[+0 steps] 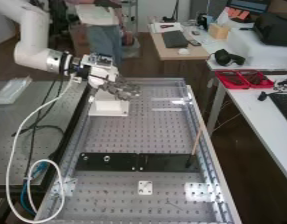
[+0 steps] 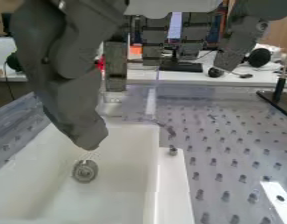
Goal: Grab the bearing and place it in the white container
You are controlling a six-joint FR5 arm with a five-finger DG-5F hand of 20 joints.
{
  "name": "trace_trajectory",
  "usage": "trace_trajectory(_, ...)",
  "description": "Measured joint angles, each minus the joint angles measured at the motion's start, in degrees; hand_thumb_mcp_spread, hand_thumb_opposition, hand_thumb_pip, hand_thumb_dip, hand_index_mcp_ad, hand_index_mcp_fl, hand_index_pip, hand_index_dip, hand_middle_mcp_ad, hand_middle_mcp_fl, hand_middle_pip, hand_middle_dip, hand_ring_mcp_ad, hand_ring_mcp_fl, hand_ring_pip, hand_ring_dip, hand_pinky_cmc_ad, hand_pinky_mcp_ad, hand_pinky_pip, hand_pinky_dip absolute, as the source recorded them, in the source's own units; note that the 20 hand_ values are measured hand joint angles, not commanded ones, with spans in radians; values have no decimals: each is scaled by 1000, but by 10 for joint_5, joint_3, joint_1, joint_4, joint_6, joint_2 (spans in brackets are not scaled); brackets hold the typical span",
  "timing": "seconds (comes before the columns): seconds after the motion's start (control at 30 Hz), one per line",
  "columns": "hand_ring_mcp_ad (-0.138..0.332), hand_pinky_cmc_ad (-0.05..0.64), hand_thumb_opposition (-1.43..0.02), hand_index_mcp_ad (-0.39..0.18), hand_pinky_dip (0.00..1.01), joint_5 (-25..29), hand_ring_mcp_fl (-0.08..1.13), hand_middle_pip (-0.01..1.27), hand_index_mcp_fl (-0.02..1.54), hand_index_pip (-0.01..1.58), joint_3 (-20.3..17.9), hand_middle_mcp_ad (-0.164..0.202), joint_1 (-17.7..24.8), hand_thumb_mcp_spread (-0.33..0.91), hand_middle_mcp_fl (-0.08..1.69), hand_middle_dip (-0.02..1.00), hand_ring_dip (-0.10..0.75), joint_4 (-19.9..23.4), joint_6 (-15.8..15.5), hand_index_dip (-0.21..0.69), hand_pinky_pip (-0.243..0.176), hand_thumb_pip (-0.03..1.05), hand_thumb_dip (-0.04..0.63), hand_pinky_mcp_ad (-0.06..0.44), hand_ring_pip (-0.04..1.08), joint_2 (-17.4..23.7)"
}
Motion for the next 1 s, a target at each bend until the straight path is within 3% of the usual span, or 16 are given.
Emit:
trace_trajectory(0.17,136,382,-880,-145,180,-3,-2,129,-3,949,14,24,-18,360,0,154,51,-5,-10,124,-94,635,302,278,80,26)
trace_trajectory(0.33,136,379,-852,-138,208,-27,-2,129,3,581,46,33,-59,316,0,154,51,-10,-29,117,-96,592,281,276,80,53)
trace_trajectory(0.53,145,396,-805,-129,276,-88,-2,129,42,286,91,33,-124,258,0,154,51,-12,-35,122,-106,497,218,312,80,67)
trace_trajectory(0.77,155,412,-777,-117,291,-169,0,129,54,175,184,37,-203,253,0,154,59,-38,-48,140,-106,421,143,326,87,58)
trace_trajectory(1.0,157,445,-773,-122,298,-229,-2,134,63,138,278,37,-264,257,0,154,59,-66,-60,171,-106,394,126,347,94,27)
